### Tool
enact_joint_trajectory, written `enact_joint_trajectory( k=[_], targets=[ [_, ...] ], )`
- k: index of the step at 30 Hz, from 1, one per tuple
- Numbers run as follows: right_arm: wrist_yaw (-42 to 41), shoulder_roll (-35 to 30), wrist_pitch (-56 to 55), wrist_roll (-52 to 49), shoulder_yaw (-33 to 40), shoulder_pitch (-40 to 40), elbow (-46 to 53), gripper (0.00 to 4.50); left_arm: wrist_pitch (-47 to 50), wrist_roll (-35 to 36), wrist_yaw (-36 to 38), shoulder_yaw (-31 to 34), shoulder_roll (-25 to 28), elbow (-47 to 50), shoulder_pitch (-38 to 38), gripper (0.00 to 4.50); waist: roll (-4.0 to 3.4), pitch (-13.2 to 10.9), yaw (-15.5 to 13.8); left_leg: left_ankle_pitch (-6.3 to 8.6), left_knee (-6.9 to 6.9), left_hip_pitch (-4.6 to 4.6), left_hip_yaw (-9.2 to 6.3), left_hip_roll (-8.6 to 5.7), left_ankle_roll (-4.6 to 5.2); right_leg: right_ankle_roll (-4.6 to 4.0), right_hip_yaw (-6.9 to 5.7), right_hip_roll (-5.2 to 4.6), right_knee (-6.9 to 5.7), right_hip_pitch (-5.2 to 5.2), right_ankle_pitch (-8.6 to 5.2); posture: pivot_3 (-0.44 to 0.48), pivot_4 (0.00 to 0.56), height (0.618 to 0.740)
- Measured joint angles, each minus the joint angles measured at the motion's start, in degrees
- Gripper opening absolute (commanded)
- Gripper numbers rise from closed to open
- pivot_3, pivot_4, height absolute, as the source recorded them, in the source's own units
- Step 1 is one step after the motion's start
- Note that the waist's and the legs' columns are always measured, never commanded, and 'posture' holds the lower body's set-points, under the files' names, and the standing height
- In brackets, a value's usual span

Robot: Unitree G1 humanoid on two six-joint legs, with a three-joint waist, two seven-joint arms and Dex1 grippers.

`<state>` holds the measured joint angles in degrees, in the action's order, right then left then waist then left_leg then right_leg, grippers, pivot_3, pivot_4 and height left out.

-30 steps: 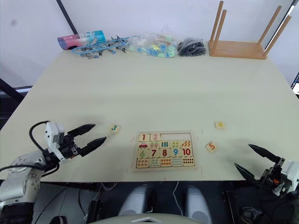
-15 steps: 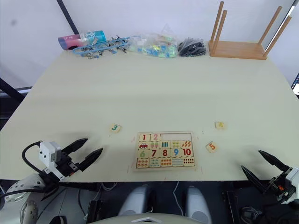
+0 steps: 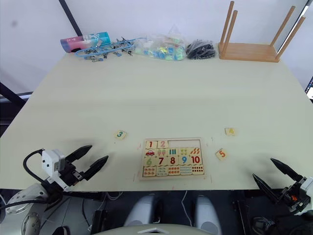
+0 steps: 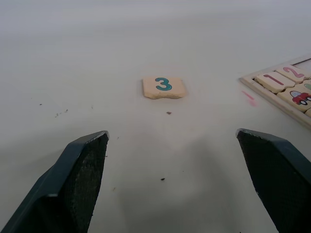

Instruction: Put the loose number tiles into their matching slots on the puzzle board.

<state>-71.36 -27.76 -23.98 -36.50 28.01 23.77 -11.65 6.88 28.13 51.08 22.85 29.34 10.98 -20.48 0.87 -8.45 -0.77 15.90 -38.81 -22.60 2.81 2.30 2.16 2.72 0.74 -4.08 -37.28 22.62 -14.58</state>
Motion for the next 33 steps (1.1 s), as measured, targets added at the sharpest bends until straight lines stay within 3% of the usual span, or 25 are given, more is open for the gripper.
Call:
enact_joint_trajectory(
  k=[11, 20, 33],
  targets=[
    [0.5, -0.1, 1.4, 0.0, 0.0, -0.1, 2.2, 4.5, -1.5, -0.2, 1.2, -0.6, 1.1, -1.8, 0.7, 4.47, -0.01, 0.0, 0.0, -0.01, 0.4, 0.0, 0.0, -0.02, 0.01, -0.01, -0.05, -0.01, 0.41, 0.0, 0.01, 0.0, 0.15, 0.737],
    [-3.3, -1.7, 3.9, -2.2, -0.1, 0.8, 6.8, 4.5, -4.1, -1.3, 5.7, -1.4, 4.9, -7.3, 5.2, 4.47, -0.02, 0.0, 0.0, -0.01, 0.41, 0.0, 0.0, -0.03, 0.01, -0.01, -0.09, 0.0, 0.42, -0.01, 0.01, 0.0, 0.15, 0.737],
    [-8.2, -4.0, 10.1, -4.7, -1.2, 1.0, 14.5, 4.5, -11.7, -5.6, 24.5, -9.8, 14.7, -31.0, 27.3, 4.47, 0.01, 0.0, -0.1, -0.03, 0.38, 0.0, 0.02, -0.12, 0.04, 0.02, -0.46, 0.28, 0.42, -0.03, 0.03, 0.0, 0.15, 0.737]
  ],
)
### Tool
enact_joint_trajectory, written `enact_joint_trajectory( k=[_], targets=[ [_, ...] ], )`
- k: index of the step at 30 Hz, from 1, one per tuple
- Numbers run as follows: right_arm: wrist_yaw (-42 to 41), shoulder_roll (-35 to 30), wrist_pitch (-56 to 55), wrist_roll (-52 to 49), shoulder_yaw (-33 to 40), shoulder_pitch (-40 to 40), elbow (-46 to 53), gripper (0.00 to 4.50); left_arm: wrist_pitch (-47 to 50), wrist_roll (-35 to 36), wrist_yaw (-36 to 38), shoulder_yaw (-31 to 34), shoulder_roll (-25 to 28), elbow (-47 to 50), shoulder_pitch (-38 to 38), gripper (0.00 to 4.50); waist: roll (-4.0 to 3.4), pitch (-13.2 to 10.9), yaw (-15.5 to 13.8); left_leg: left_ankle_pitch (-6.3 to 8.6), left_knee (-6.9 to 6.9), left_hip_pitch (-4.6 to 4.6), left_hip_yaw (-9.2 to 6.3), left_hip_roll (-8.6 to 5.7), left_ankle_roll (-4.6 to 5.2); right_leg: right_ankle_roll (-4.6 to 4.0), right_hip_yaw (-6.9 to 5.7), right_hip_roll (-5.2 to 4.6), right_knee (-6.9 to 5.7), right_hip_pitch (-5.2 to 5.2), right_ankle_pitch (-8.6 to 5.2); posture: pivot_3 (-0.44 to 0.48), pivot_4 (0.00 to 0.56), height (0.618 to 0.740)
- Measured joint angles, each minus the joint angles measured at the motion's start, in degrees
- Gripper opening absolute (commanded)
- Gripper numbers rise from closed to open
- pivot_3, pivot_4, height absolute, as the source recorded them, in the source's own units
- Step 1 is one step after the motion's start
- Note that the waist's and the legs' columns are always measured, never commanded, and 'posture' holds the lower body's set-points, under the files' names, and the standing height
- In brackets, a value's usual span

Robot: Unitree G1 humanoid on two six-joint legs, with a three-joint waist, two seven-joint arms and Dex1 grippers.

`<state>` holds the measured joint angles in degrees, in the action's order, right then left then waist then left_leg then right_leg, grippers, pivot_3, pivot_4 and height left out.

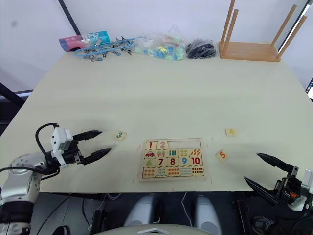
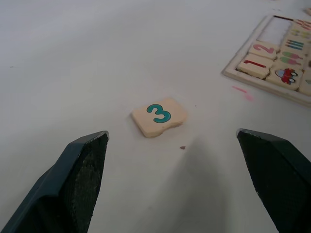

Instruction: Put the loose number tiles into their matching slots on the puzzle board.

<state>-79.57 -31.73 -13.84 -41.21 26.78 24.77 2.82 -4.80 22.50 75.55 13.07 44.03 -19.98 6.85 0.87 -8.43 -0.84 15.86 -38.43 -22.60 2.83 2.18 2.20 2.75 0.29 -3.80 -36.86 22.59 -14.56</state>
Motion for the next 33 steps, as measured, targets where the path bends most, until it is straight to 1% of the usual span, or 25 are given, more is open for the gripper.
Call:
enact_joint_trajectory(
  k=[1, 4, 8, 11, 13, 15, 16, 20, 21, 24, 26, 27, 29, 32, 33],
  targets=[
    [0.0, 0.0, 0.0, 0.0, 0.0, -0.3, 0.3, 4.5, -0.8, -0.6, 1.1, -0.6, 0.4, -2.2, 1.9, 4.47, 0.01, 0.0, 0.0, 0.0, -0.02, -0.01, -0.01, -0.01, 0.0, 0.01, -0.02, 0.19, 0.0, 0.0, 0.0, 0.0, 0.15, 0.737],
    [0.0, 0.1, 0.0, 0.2, -0.1, -0.9, 0.9, 4.5, -3.3, -3.3, 4.3, -3.0, 1.5, -10.4, 9.4, 4.47, 0.01, 0.0, 0.0, -0.01, -0.04, -0.02, -0.01, -0.02, 0.01, 0.22, -0.02, 0.29, -0.03, -0.01, 0.12, 0.0, 0.15, 0.737],
    [0.1, 0.2, 0.0, 0.3, -0.1, -1.1, 0.9, 4.5, -3.0, -3.9, 5.8, -4.9, 1.0, -12.6, 12.6, 4.47, 0.02, 0.0, 0.0, -0.01, -0.04, -0.03, 0.02, -0.02, 0.01, 0.27, 0.01, 0.34, -0.03, -0.01, 0.13, 0.0, 0.15, 0.737],
    [0.0, 0.5, -0.1, 0.3, -0.1, -0.9, 0.9, 4.5, -2.3, -4.5, 4.2, -5.4, 0.0, -11.1, 11.9, 4.47, 0.02, 0.0, 0.2, 0.0, -0.04, -0.03, 0.02, 0.02, 0.0, 0.28, 0.03, 0.39, -0.03, 0.0, 0.14, 0.0, 0.15, 0.737],
    [0.0, 0.7, -0.2, 0.3, -0.1, -0.6, 1.0, 4.5, 2.0, -4.2, 0.4, -5.3, -1.5, -5.6, 9.3, 4.47, 0.02, 0.0, 0.1, 0.0, -0.04, -0.03, -0.01, 0.05, 0.0, 0.28, 0.02, 0.39, -0.05, 0.0, 0.14, 0.0, 0.15, 0.737],
    [0.0, 0.7, -0.2, 0.3, -0.1, -0.4, 1.0, 4.5, 4.3, -3.9, -1.6, -5.1, -1.8, -2.2, 7.5, 4.47, 0.03, 0.0, 0.1, 0.0, -0.04, -0.03, -0.01, 0.07, 0.0, 0.28, 0.03, 0.38, -0.07, 0.0, 0.14, 0.0, 0.15, 0.737],
    [0.0, 0.8, -0.2, 0.3, -0.1, -0.2, 1.0, 4.5, 6.2, -3.9, -4.4, -4.8, -2.0, 1.7, 5.5, 4.47, 0.03, 0.0, 0.2, 0.0, -0.04, -0.02, 0.0, 0.08, 0.0, 0.28, 0.06, 0.36, -0.07, 0.0, 0.14, 0.0, 0.15, 0.737],
    [-0.1, 0.9, -0.3, 0.3, -0.1, 0.1, 1.1, 4.5, 12.9, -4.3, -14.0, -4.3, -3.9, 11.4, 1.4, 4.47, 0.03, 0.0, 0.0, -0.01, -0.07, 0.01, -0.02, 0.07, 0.0, 0.27, 0.05, 0.31, -0.11, -0.03, 0.14, 0.0, 0.15, 0.737],
    [-0.2, 1.0, -0.3, 0.3, -0.1, 0.2, 1.2, 4.5, 15.8, -4.4, -18.3, -3.9, -5.1, 15.6, -0.2, 4.47, 0.03, 0.0, 0.0, -0.01, -0.09, 0.02, -0.02, 0.06, 0.0, 0.27, 0.07, 0.26, -0.12, -0.03, 0.14, 0.0, 0.15, 0.737],
    [-0.3, 1.0, -0.3, 0.3, -0.1, 0.3, 1.2, 4.5, 19.9, -4.9, -24.1, -3.9, -6.7, 21.9, -2.8, 4.47, 0.03, 0.0, 0.0, -0.01, -0.09, 0.04, -0.01, 0.05, 0.0, 0.27, 0.09, 0.23, -0.13, -0.05, 0.14, 0.0, 0.15, 0.737],
    [-0.5, 1.0, -0.2, 0.3, -0.1, 0.3, 1.2, 4.5, 23.8, -5.2, -29.4, -3.9, -9.0, 26.4, -4.8, 4.47, 0.02, 0.0, 0.0, -0.01, -0.08, 0.04, 0.0, 0.05, 0.0, 0.27, 0.11, 0.22, -0.13, -0.04, 0.14, 0.0, 0.15, 0.737],
    [-0.8, 1.0, -0.2, 0.3, -0.1, 0.2, 1.2, 4.5, 26.8, -5.5, -33.5, -4.0, -10.8, 29.4, -6.3, 4.47, 0.03, 0.0, 0.0, -0.01, -0.09, 0.04, -0.02, 0.05, 0.0, 0.26, 0.1, 0.22, -0.13, -0.04, 0.14, 0.0, 0.15, 0.737],
    [-1.0, 1.0, -0.2, 0.3, -0.1, 0.0, 1.1, 4.5, 28.7, -5.6, -35.7, -4.1, -11.4, 31.1, -7.3, 4.47, 0.03, 0.0, 0.0, -0.01, -0.08, 0.05, -0.03, 0.06, 0.0, 0.25, 0.09, 0.24, -0.14, -0.04, 0.13, 0.0, 0.15, 0.737],
    [-1.3, 0.9, -0.2, 0.3, 0.0, -0.5, 0.9, 4.5, 33.5, -7.0, -42.9, -4.1, -14.1, 36.6, -9.6, 4.47, 0.02, 0.0, 0.0, -0.01, -0.08, 0.07, -0.01, 0.05, 0.0, 0.23, 0.13, 0.22, -0.15, -0.05, 0.13, 0.0, 0.15, 0.737],
    [-1.3, 0.9, -0.2, 0.3, -0.1, -0.6, 0.9, 4.5, 33.9, -7.1, -43.5, -4.2, -14.3, 37.1, -9.7, 4.47, 0.03, 0.0, 0.0, -0.01, -0.08, 0.09, -0.01, 0.05, 0.0, 0.22, 0.12, 0.22, -0.15, -0.07, 0.12, 0.0, 0.15, 0.737]
  ],
)
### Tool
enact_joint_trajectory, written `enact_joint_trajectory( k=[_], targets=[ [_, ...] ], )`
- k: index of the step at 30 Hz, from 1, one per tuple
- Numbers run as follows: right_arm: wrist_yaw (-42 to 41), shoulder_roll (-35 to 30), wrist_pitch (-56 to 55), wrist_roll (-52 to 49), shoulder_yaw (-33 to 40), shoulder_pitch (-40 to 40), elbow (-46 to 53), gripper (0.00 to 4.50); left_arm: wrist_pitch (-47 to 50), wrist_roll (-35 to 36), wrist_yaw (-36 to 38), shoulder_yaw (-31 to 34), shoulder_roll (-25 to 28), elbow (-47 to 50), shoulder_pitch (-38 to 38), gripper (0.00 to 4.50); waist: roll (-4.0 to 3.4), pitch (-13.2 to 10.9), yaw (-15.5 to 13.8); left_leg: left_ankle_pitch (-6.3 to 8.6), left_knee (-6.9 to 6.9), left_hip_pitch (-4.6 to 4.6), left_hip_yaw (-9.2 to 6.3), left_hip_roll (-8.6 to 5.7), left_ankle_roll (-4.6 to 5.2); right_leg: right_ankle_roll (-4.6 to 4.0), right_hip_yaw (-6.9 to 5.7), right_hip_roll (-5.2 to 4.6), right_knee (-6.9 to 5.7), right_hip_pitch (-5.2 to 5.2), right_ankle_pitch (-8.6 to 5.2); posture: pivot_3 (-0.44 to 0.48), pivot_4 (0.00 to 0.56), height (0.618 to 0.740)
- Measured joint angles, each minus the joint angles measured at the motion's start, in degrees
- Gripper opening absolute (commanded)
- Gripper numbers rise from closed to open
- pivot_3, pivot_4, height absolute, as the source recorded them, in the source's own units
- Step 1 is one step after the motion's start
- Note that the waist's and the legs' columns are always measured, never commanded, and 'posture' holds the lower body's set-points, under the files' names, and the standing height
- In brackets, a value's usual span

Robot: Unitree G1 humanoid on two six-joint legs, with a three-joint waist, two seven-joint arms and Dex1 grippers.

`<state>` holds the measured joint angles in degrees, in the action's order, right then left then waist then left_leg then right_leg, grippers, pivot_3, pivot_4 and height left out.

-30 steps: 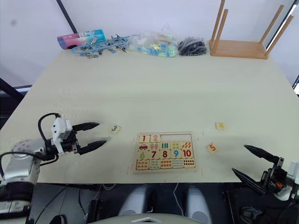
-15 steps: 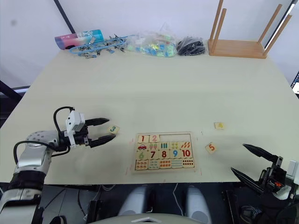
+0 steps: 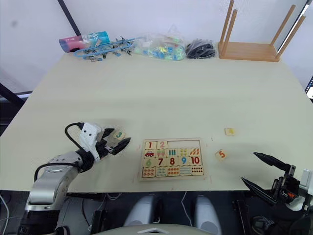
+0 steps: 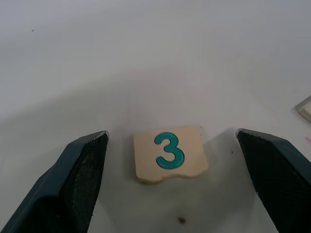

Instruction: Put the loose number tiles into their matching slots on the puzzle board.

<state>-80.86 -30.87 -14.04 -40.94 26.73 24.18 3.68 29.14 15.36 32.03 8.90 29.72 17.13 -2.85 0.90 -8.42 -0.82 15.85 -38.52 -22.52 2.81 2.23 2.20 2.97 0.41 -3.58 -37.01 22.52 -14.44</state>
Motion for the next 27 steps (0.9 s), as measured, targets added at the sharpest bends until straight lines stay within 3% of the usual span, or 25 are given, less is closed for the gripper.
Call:
enact_joint_trajectory(
  k=[12, 16, 20, 27],
  targets=[
    [-0.8, -0.1, 0.0, 0.0, 0.0, -0.4, -0.7, 4.5, 2.8, -2.3, -7.1, -1.8, -3.2, 2.4, 0.2, 4.47, -0.14, 0.1, -0.2, -0.01, 0.0, 0.3, 0.03, -0.04, 0.0, -0.19, 0.05, -0.03, -0.01, -0.27, -0.1, 0.0, 0.15, 0.737],
    [-0.9, -0.1, 0.0, 0.0, 0.0, -0.5, -1.1, 4.5, 3.1, -2.2, -7.3, -2.6, -3.4, 2.3, 0.3, 3.35, -0.14, 0.1, -0.1, 0.0, 0.05, 0.66, 0.05, -0.03, 0.0, -0.2, 0.11, -0.16, 0.06, -0.64, -0.12, 0.0, 0.15, 0.737],
    [-1.4, -0.5, 0.0, 0.0, 0.2, -0.4, -1.5, 4.5, 3.1, -2.2, -7.4, -2.9, -3.7, 2.4, 0.1, 1.51, -0.2, 0.1, 0.0, 0.01, 0.07, 0.7, 0.04, -0.02, -0.01, -0.21, 0.24, -0.34, 0.06, -0.65, -0.12, 0.0, 0.15, 0.737],
    [-2.6, -0.9, 0.0, 0.0, 0.3, -1.2, -2.1, 4.5, 4.3, -2.3, -10.9, -2.7, -6.4, 5.4, -2.2, 1.51, -0.27, 0.1, 0.1, 0.01, 0.12, 0.68, 0.05, -0.01, -0.01, -0.22, 0.35, -0.41, 0.13, -0.65, -0.12, 0.0, 0.15, 0.737]
  ],
)
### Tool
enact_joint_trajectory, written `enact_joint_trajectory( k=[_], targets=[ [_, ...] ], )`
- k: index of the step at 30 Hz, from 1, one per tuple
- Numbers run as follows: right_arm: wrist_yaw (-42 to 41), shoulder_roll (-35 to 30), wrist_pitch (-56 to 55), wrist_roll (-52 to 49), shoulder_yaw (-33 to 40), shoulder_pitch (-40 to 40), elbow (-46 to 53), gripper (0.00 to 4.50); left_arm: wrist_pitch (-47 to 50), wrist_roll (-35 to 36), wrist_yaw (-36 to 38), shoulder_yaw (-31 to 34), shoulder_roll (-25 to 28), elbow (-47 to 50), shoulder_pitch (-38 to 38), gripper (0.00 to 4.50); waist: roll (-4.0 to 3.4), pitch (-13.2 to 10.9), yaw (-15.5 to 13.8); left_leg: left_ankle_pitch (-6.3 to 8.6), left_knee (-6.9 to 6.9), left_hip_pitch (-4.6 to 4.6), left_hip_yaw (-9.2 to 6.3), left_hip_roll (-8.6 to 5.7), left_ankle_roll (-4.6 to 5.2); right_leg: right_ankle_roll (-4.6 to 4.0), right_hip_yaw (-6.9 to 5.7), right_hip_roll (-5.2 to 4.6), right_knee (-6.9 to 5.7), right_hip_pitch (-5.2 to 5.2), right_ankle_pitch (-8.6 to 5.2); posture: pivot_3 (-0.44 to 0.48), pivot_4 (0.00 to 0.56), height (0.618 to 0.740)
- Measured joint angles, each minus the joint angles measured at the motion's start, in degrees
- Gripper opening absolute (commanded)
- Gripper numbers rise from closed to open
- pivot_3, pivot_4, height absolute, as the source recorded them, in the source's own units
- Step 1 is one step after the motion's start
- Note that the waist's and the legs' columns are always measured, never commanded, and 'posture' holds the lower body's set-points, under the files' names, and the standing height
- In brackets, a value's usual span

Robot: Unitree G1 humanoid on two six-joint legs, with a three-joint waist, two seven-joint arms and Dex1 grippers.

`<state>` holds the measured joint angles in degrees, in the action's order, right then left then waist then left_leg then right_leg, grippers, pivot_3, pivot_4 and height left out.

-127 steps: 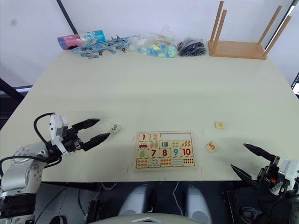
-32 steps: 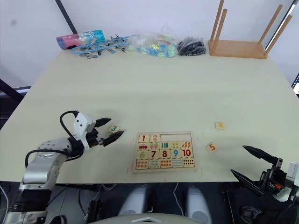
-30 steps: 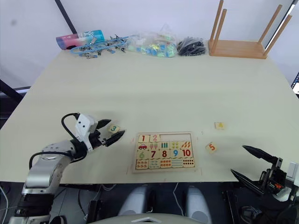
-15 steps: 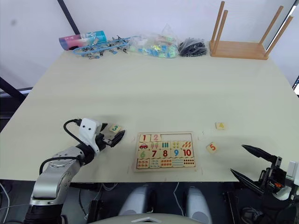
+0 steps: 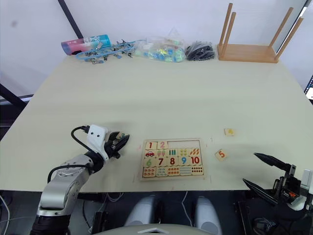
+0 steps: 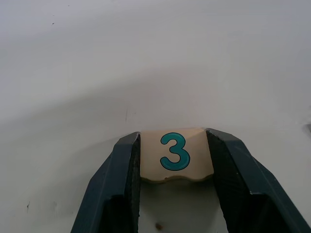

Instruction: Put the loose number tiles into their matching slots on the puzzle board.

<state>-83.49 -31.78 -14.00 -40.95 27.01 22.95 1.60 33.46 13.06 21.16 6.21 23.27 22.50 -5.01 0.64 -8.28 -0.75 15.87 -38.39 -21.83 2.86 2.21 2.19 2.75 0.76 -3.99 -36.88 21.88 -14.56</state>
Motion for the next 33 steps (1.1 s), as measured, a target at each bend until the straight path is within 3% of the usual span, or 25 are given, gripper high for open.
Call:
enact_joint_trajectory(
  k=[7, 14, 23, 27, 28, 29, 31, 33],
  targets=[
    [-1.3, -0.4, 0.2, 0.0, -0.1, -1.3, -0.4, 4.5, 4.5, -2.2, -9.8, 0.0, -7.1, 8.6, -4.8, 1.51, 0.06, 0.0, 0.0, 0.01, 0.04, -0.06, -0.04, 0.0, -0.01, 0.0, -0.01, -0.07, 0.09, 0.01, 0.0, 0.0, 0.15, 0.737],
    [-2.7, -1.8, 1.2, 0.0, -0.2, -2.6, -0.7, 4.5, 12.7, -3.8, -22.0, 0.2, -19.7, 20.6, -11.7, 1.51, 0.19, -0.1, -0.1, 0.02, 0.04, -0.1, -0.07, -0.01, 0.0, -0.01, -0.03, -0.11, 0.13, 0.01, -0.01, 0.0, 0.15, 0.737],
    [-5.5, -2.1, 2.3, 0.0, -0.4, -3.5, -1.0, 4.5, 16.2, -4.0, -25.3, 1.3, -22.6, 23.8, -12.6, 1.51, 0.32, -0.2, -0.1, 0.02, 0.03, -0.13, -0.07, -0.04, 0.01, -0.01, -0.08, -0.02, 0.18, 0.02, -0.02, 0.0, 0.15, 0.737],
    [-7.7, -2.6, 2.3, 0.0, -1.5, -4.5, -1.9, 4.5, 16.9, -3.9, -25.3, 1.5, -22.6, 24.1, -12.6, 3.46, 0.35, -0.2, -0.1, 0.01, 0.03, -0.13, -0.09, -0.04, 0.01, -0.01, -0.1, 0.04, 0.17, 0.02, -0.02, 0.0, 0.15, 0.737],
    [-7.8, -2.6, 2.3, 0.0, -1.5, -4.5, -1.9, 4.5, 17.0, -3.9, -25.3, 1.7, -22.6, 24.1, -12.5, 3.58, 0.35, -0.2, -0.1, 0.01, 0.03, -0.13, -0.09, -0.04, 0.01, -0.01, -0.1, 0.05, 0.17, 0.02, -0.02, 0.0, 0.15, 0.737],
    [-8.1, -2.6, 2.2, 0.0, -1.5, -4.7, -2.0, 4.5, 17.1, -3.8, -25.3, 1.9, -22.6, 24.2, -12.4, 4.08, 0.35, -0.2, -0.1, 0.01, 0.03, -0.13, -0.09, -0.04, 0.01, -0.01, -0.1, 0.05, 0.17, 0.02, -0.02, 0.0, 0.15, 0.737],
    [-8.5, -3.5, 1.6, -0.1, -2.6, -4.6, -2.1, 4.5, 17.7, -3.7, -25.1, 2.6, -22.4, 24.3, -11.8, 4.46, 0.35, -0.2, -0.1, 0.01, 0.03, -0.12, -0.08, -0.05, 0.01, -0.01, -0.1, 0.08, 0.17, 0.02, -0.02, 0.0, 0.15, 0.737],
    [-8.6, -4.7, 0.7, -0.6, -4.0, -4.3, -2.2, 4.5, 18.5, -3.6, -24.9, 2.8, -21.9, 24.7, -11.4, 4.46, 0.37, -0.2, -0.1, 0.01, 0.03, -0.13, -0.08, -0.05, 0.01, -0.01, -0.1, 0.09, 0.17, 0.02, -0.02, 0.0, 0.15, 0.737]
  ],
)
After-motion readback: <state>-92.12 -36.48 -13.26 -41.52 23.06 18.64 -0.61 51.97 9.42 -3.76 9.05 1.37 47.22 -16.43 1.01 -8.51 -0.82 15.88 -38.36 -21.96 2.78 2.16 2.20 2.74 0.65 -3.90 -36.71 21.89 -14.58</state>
